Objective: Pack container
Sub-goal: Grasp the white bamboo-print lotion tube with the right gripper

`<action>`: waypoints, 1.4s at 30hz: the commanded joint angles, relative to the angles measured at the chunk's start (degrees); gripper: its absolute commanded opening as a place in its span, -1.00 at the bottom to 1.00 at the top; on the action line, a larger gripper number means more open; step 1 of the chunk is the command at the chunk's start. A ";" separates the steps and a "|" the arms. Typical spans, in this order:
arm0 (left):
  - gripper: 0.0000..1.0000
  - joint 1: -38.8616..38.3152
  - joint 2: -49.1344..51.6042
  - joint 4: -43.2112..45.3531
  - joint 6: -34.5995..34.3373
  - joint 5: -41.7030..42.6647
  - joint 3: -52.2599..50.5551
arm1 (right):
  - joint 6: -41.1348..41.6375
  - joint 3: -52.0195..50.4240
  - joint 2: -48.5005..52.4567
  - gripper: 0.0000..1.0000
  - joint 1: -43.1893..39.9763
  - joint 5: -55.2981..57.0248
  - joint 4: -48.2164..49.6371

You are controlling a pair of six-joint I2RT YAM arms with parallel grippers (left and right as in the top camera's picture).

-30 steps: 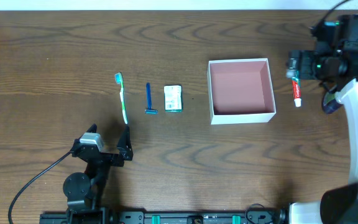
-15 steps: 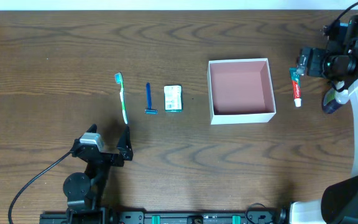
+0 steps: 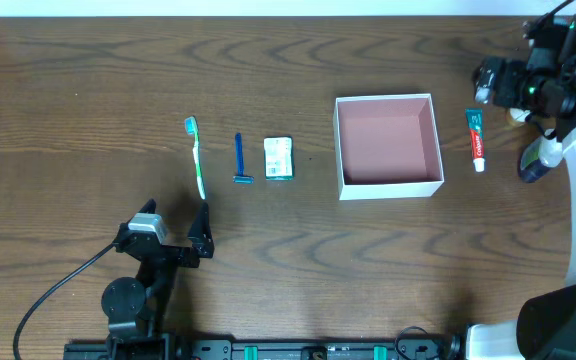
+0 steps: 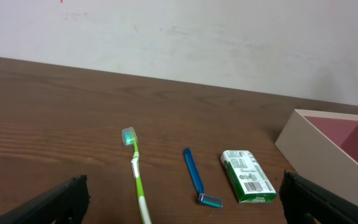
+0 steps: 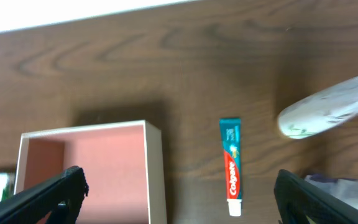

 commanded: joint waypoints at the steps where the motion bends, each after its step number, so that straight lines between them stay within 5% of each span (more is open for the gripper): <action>1: 0.96 0.17 -0.02 -1.86 -0.50 0.59 -1.05 | 3.58 3.80 -0.59 0.91 -1.64 5.79 0.76; 15: 0.96 0.17 -0.02 -1.86 -0.50 0.59 -1.05 | 30.18 4.11 0.48 0.89 -3.74 28.17 5.51; 29: 0.96 0.17 -0.02 -1.86 -0.50 0.59 -1.05 | 31.19 4.13 6.36 0.86 -5.18 27.12 9.29; 36: 0.96 0.17 -0.02 -1.86 -0.50 0.59 -1.05 | 9.51 4.11 6.27 0.98 -5.92 9.14 10.34; 39: 0.96 0.17 -0.02 -1.86 -0.50 0.59 -1.05 | 12.48 4.04 6.60 0.98 -5.95 12.72 11.19; 42: 0.96 0.17 -0.02 -1.86 -0.50 0.59 -1.05 | 25.68 4.04 7.28 0.98 -5.99 20.65 10.56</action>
